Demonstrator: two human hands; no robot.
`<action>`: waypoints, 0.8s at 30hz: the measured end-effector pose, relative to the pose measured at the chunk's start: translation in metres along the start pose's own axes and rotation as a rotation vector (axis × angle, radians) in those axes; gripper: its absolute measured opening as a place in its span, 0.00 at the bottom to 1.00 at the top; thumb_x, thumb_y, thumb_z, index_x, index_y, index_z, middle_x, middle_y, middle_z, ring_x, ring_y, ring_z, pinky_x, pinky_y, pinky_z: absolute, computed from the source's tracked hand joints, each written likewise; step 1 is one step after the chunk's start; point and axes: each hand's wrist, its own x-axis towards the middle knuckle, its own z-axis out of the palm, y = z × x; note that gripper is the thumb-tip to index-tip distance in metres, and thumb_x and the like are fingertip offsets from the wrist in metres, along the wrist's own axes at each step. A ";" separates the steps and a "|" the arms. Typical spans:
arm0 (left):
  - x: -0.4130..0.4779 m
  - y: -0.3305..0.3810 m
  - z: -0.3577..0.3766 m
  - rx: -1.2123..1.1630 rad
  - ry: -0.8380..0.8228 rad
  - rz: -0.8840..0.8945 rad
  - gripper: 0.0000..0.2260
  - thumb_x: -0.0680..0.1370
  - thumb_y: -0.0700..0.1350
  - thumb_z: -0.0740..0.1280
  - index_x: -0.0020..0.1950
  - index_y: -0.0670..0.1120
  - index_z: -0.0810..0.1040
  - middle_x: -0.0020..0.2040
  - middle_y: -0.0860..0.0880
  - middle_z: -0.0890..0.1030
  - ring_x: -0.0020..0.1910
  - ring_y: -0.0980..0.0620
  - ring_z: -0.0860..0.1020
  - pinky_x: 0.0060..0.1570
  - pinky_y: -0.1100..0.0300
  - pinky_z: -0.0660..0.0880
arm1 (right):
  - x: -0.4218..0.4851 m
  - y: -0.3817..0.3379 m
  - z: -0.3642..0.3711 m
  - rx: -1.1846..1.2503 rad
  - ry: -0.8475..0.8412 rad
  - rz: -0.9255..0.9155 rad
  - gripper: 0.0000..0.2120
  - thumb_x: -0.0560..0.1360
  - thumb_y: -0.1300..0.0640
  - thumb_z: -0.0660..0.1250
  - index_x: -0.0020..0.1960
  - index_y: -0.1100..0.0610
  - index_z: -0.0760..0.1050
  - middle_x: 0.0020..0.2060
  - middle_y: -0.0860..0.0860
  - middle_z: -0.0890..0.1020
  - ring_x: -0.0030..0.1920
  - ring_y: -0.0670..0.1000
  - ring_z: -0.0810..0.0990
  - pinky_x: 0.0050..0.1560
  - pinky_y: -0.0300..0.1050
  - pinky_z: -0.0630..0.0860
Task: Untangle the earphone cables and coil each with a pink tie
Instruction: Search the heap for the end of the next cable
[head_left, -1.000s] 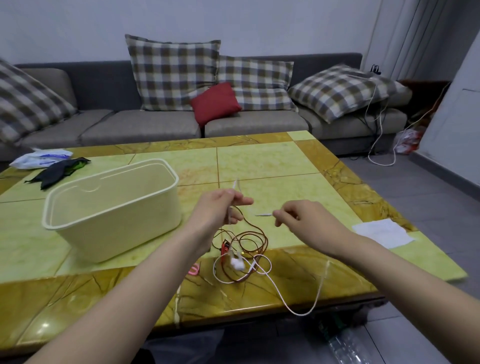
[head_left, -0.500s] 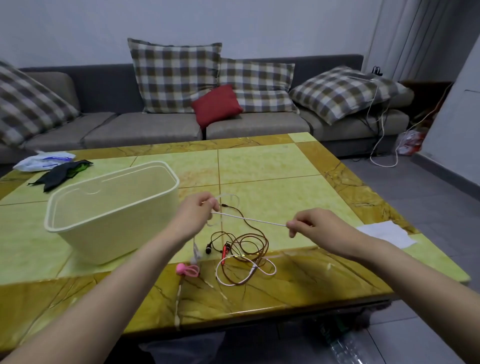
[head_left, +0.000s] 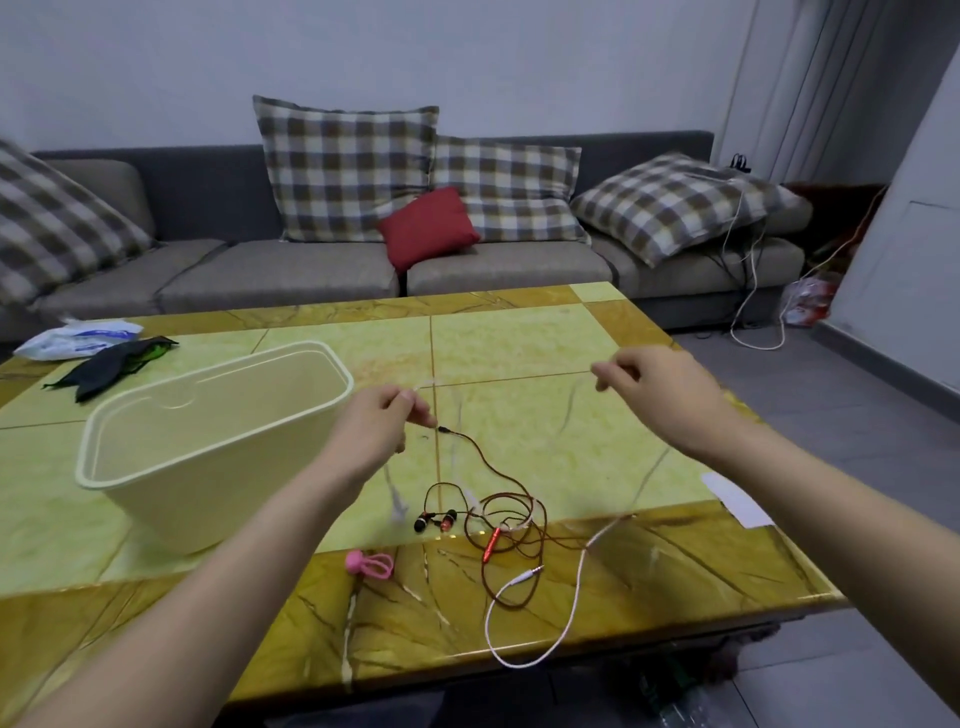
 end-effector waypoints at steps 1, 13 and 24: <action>-0.001 0.007 0.002 -0.055 -0.006 0.015 0.13 0.83 0.43 0.54 0.45 0.45 0.75 0.45 0.50 0.83 0.29 0.54 0.67 0.32 0.63 0.66 | 0.004 -0.013 -0.006 0.012 0.018 -0.047 0.15 0.80 0.48 0.59 0.42 0.54 0.78 0.25 0.45 0.70 0.27 0.44 0.68 0.27 0.42 0.59; -0.013 0.036 0.034 -0.097 -0.170 0.114 0.13 0.83 0.43 0.52 0.42 0.44 0.70 0.32 0.51 0.71 0.28 0.56 0.65 0.28 0.64 0.63 | -0.017 -0.064 0.019 0.223 -0.226 -0.290 0.14 0.79 0.47 0.60 0.42 0.53 0.78 0.30 0.50 0.75 0.30 0.48 0.70 0.33 0.45 0.65; 0.005 0.016 0.011 -0.159 0.184 0.146 0.13 0.82 0.44 0.53 0.42 0.46 0.74 0.30 0.52 0.67 0.29 0.54 0.64 0.31 0.60 0.62 | -0.010 0.037 0.031 -0.013 -0.583 0.136 0.17 0.81 0.64 0.50 0.40 0.53 0.72 0.35 0.49 0.74 0.35 0.45 0.72 0.34 0.34 0.67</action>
